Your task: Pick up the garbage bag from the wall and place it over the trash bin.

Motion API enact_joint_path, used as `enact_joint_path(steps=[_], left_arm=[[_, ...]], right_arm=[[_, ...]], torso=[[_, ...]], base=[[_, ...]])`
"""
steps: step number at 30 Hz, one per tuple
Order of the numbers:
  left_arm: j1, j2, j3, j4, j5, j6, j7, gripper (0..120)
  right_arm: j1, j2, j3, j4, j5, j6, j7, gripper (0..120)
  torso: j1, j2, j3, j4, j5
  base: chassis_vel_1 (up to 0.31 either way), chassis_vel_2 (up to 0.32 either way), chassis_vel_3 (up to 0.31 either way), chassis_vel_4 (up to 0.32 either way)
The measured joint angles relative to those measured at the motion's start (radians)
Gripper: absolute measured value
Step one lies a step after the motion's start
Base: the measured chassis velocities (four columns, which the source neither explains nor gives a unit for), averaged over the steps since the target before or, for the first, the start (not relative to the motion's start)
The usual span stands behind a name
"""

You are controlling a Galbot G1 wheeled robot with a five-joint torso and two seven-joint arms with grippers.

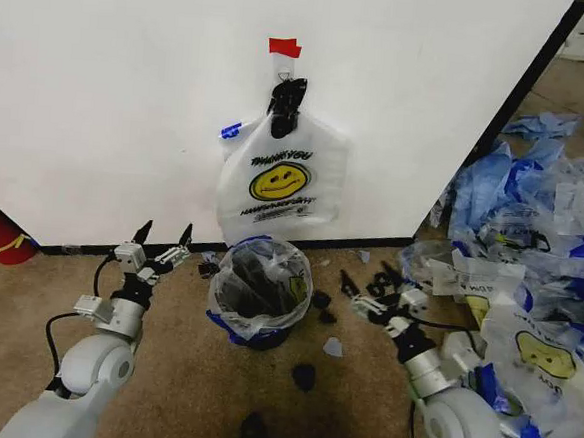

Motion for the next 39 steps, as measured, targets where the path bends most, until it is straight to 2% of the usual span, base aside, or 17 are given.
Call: enact_joint_path(steps=[5, 15, 24, 32, 39], left_arm=[[0.021, 0.014, -0.006, -0.005, 0.015, -0.046, -0.016, 100], [0.082, 0.013, 0.003, 0.004, 0.061, -0.124, -0.025, 100], [0.102, -0.004, 0.023, -0.019, 0.080, -0.133, -0.051, 100], [0.079, -0.027, 0.065, 0.016, 0.092, -0.134, -0.057, 100], [0.067, -0.028, 0.066, 0.036, 0.094, -0.136, -0.058, 100]], right_arm=[[-0.061, 0.022, 0.046, 0.019, -0.094, 0.057, 0.097, 100], [-0.161, 0.097, 0.090, 0.028, -0.190, 0.131, 0.170, 100], [-0.158, 0.134, 0.081, 0.003, -0.233, 0.153, 0.228, 100], [-0.155, 0.147, 0.093, -0.026, -0.233, 0.162, 0.232, 100], [-0.133, 0.146, 0.087, -0.054, -0.259, 0.173, 0.230, 100]], torso=[[0.000, 0.000, 0.000, 0.0000, -0.0001], [0.000, 0.000, 0.000, -0.0001, -0.0005], [0.000, 0.000, 0.000, 0.0000, 0.0000], [0.000, 0.000, 0.000, -0.0002, -0.0001], [0.000, 0.000, 0.000, 0.0000, -0.0002]], base=[[0.000, 0.000, 0.000, 0.000], [0.000, 0.000, 0.000, 0.000], [0.000, 0.000, 0.000, 0.000], [0.000, 0.000, 0.000, 0.000], [0.000, 0.000, 0.000, 0.000]])
